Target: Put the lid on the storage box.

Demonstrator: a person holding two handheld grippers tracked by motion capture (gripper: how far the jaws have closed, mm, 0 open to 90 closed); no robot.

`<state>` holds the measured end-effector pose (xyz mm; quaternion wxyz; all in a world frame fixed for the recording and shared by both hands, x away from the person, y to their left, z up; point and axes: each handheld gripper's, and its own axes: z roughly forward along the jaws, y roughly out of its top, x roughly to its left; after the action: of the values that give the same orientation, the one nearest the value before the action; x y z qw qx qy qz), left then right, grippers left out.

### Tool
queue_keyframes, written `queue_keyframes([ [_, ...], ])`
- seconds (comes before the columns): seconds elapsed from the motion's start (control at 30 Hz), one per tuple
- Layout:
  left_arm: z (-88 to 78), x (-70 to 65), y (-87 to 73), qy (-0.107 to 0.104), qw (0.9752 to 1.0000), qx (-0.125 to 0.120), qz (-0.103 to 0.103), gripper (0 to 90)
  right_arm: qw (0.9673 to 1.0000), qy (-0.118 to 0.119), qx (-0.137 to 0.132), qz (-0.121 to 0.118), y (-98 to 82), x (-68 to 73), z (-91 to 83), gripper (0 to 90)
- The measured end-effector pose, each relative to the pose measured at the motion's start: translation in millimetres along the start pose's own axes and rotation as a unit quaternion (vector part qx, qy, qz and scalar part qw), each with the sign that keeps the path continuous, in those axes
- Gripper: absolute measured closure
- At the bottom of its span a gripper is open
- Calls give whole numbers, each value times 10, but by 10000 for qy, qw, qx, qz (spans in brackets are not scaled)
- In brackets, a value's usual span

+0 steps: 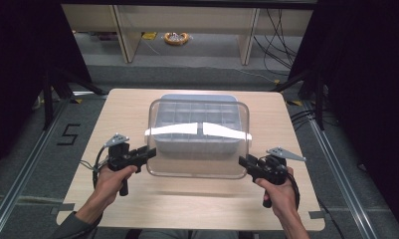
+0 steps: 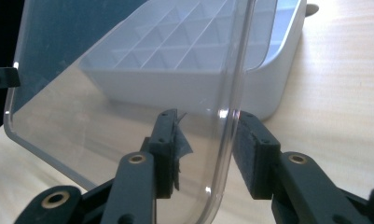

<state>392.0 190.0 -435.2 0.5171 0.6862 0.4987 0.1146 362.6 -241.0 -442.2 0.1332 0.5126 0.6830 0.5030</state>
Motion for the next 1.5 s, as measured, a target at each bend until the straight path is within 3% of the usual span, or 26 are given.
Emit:
queue_keyframes([
  [0.03,18,7,46,42,10000,-14,8,617,9999,-26,36,152,37,21,19,626],
  [0.1,64,30,132,44,10000,-41,13,618,9998,-67,-10,180,125,0,74,627],
  [0.13,88,43,170,59,10000,-34,-25,618,9999,-74,-83,-6,159,-40,101,626],
  [0.23,177,88,266,78,9999,-12,-103,617,9997,-134,-58,191,285,-37,155,625],
  [0.27,208,104,294,62,9999,-4,-147,617,9999,-135,-93,15,335,-75,176,626],
  [0.33,270,135,347,40,9999,43,-156,615,9997,-204,-150,-3,420,-94,220,624],
  [0.37,289,148,366,33,9998,50,-189,615,9996,-190,-104,206,457,-68,227,624],
  [0.4,319,160,392,62,9997,62,-212,615,9994,-288,-163,-41,488,-116,258,624],
  [0.6,445,224,500,62,9993,106,-348,610,9991,-373,-140,151,687,-104,338,620],
  [0.63,464,230,520,80,9993,101,-360,610,9987,-473,-145,-115,718,-150,359,620],
  [0.67,480,234,541,84,9993,122,-356,609,9991,-388,-166,50,742,-134,370,618],
  [0.73,514,232,591,139,9993,101,-340,609,9988,-466,-179,-6,785,-157,409,612],
  [0.77,525,234,611,148,9992,107,-344,609,9984,-524,-114,157,809,-138,423,611],
  [0.8,540,238,636,170,9992,85,-340,609,9985,-528,-129,-40,825,-177,443,611],
  [0.87,569,255,689,203,9991,80,-354,609,9981,-559,-109,242,860,-151,478,610],
  [0.93,601,275,737,249,9990,89,-372,608,9983,-579,-87,52,903,-192,512,610],
  [1.0,639,297,778,286,9987,91,-401,607,9976,-611,-53,311,933,-162,548,610],
  [1.13,694,330,831,337,9981,85,-516,600,9973,-612,-84,387,967,-187,625,604],
  [1.17,712,342,836,334,9980,95,-533,599,9976,-644,-127,204,967,-225,648,603],
  [1.23,747,373,843,363,9975,146,-583,598,9973,-592,-63,420,965,-219,671,603],
  [1.27,769,386,842,379,9974,146,-590,597,9978,-589,-83,286,962,-253,694,603],
  [1.3,788,399,839,410,9971,168,-613,595,9970,-633,-80,427,951,-232,718,603],
  [1.33,806,413,836,419,9968,178,-651,593,9977,-630,-75,226,948,-271,738,603],
  [1.37,821,427,828,432,9967,185,-658,593,9967,-627,-13,516,946,-230,748,603],
  [1.47,845,446,808,449,9962,220,-713,589,9975,-638,-25,313,937,-279,787,603],
  [1.5,864,464,790,473,9960,261,-719,588,9963,-638,42,571,926,-255,811,603],
])
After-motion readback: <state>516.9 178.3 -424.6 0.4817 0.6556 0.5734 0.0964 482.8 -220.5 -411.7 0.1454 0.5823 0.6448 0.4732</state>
